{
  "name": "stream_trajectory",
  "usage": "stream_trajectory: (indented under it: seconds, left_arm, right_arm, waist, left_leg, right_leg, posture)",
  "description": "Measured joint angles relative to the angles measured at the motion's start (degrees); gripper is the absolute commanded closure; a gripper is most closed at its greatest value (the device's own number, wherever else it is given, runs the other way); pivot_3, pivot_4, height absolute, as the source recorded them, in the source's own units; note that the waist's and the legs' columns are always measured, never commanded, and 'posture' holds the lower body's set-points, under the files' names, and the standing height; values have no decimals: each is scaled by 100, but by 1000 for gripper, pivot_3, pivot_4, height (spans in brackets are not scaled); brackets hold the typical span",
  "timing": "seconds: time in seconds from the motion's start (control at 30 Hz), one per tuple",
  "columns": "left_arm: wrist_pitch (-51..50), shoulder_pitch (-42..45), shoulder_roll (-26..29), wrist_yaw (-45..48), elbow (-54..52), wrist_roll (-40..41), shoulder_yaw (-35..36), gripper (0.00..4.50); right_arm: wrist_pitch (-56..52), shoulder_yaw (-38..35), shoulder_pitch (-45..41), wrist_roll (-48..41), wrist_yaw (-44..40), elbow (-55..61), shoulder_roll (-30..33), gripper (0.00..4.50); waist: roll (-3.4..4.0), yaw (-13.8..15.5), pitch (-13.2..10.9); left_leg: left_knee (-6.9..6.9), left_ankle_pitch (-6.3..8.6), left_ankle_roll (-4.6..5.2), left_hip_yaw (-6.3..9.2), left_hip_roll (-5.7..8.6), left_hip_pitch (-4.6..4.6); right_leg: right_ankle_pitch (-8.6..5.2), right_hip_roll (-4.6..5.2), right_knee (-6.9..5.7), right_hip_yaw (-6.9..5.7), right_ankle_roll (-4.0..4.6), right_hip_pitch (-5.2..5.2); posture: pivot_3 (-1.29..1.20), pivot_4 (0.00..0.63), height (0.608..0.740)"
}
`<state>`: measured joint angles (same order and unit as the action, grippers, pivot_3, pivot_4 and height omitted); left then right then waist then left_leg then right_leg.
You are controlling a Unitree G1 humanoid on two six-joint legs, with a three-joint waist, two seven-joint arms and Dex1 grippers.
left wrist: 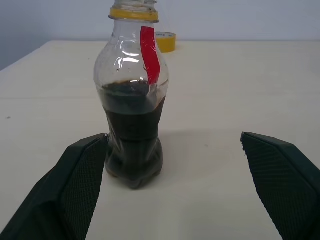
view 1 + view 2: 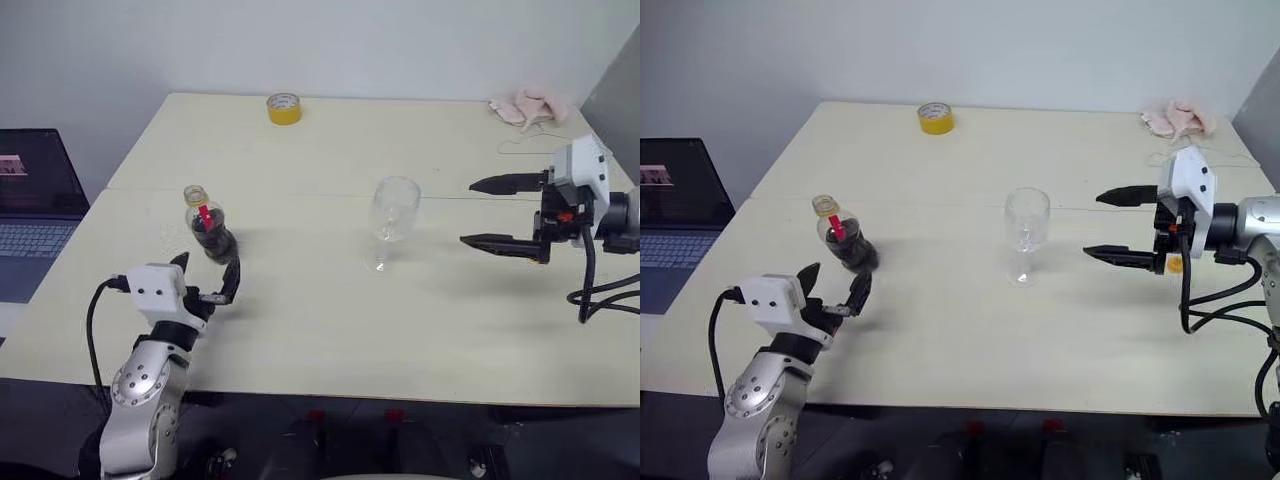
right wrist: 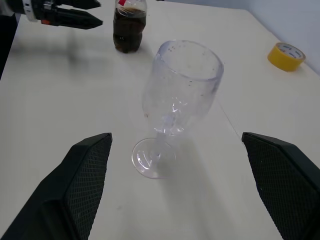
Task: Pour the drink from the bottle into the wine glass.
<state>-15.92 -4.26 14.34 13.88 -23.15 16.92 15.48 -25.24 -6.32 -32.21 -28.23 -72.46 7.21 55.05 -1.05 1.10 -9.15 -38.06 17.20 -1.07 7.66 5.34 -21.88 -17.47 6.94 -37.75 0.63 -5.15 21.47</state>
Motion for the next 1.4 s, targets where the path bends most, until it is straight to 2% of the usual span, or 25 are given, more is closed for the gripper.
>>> stream_trajectory:
  seconds: [0.8, 1.4]
  left_arm:
    - [-114, 806, 161, -184, 896, -42, 16, 0]
    - [236, 1634, 457, 74, 2201, -243, -23, 0]
  right_arm:
    - [-162, 68, 248, 40, 242, 393, 232, 44]
    - [-360, 61, 370, -9, 335, 673, 291, 44]
  waist:
    - [-2, 4, -1]
    - [-2, -4, -1]
  left_leg:
    - [-2, -1, -1, -1, 2, 0]
    - [-1, -1, -2, -1, 3, -4]
  right_leg:
    - [0, 2, -6, 0, 0, 4]
    - [0, 4, -12, -1, 0, 15]
  posture:
    - [0, 150, 740]
    - [0, 150, 740]
